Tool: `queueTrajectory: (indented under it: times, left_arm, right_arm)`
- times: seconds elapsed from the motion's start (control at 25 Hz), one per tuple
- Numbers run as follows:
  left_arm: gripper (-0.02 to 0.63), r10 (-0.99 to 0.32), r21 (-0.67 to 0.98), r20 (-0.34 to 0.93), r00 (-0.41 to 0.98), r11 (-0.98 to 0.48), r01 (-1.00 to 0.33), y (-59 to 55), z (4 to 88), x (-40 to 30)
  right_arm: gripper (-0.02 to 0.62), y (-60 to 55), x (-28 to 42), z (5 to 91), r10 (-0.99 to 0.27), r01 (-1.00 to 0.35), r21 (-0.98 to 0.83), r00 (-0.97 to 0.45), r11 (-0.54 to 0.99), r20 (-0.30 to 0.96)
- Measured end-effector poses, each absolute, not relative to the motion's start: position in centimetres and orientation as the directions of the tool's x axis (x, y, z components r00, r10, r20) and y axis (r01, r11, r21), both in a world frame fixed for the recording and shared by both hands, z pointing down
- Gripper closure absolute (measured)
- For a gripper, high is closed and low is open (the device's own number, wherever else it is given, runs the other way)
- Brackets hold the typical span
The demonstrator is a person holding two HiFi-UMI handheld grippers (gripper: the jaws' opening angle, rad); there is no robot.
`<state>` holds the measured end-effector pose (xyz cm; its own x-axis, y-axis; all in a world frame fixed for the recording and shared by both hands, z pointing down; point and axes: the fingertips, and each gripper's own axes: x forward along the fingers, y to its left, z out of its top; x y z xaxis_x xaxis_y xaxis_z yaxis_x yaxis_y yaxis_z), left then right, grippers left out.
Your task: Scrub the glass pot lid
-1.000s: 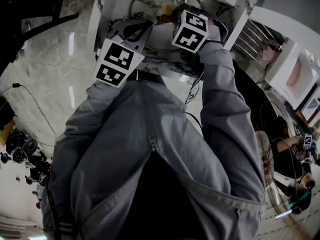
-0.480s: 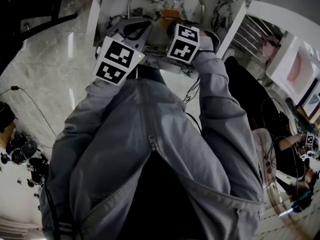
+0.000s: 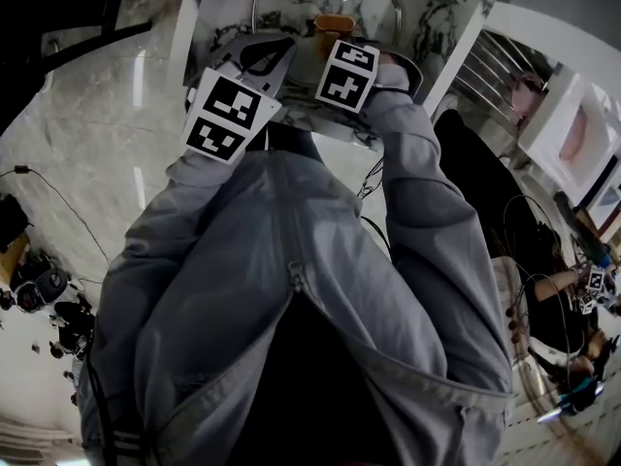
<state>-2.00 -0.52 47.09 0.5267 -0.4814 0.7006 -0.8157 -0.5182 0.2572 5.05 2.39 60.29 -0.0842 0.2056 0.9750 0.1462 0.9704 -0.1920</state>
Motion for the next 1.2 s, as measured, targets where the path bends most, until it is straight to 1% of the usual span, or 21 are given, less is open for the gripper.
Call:
queueTrajectory:
  times: [0.2, 0.32, 0.52, 0.64, 0.76, 0.88, 1.2]
  left_arm:
    - [0.591, -0.481, 0.259, 0.697, 0.531, -0.522, -0.813, -0.2, 46.8, -2.0]
    - [0.591, -0.481, 0.259, 0.699, 0.529, -0.52, -0.814, -0.1, 46.5, -2.0]
    - [0.591, -0.47, 0.265, 0.704, 0.532, -0.522, -0.811, -0.8, 47.4, -1.3]
    - [0.591, -0.464, 0.268, 0.704, 0.538, -0.529, -0.806, -1.2, 47.6, -0.9]
    - [0.591, -0.453, 0.273, 0.704, 0.547, -0.538, -0.797, -1.8, 47.9, -0.4]
    - [0.591, -0.441, 0.28, 0.702, 0.559, -0.55, -0.787, -2.7, 48.2, 0.5]
    - [0.591, -0.416, 0.294, 0.694, 0.588, -0.582, -0.759, -6.3, 49.2, 3.5]
  right_arm:
    - [0.549, 5.3, 5.4, 60.3, 0.324, 0.151, -0.316, -0.032, 0.937, 0.945]
    - [0.549, 7.1, 5.6, 60.2, 0.39, 0.153, -0.382, -0.026, 0.912, 0.921]
    - [0.549, 8.7, 6.7, 61.0, 0.464, 0.148, -0.457, -0.02, 0.877, 0.885]
    - [0.549, 8.4, 6.7, 60.3, 0.479, 0.122, -0.471, -0.055, 0.874, 0.876]
    - [0.549, 6.7, 6.9, 58.9, 0.447, 0.088, -0.44, -0.1, 0.894, 0.889]
    - [0.549, 3.8, 7.7, 57.5, 0.381, 0.054, -0.377, -0.123, 0.924, 0.916]
    - [0.549, -6.4, 12.1, 55.9, 0.175, -0.054, -0.182, -0.104, 0.982, 0.979]
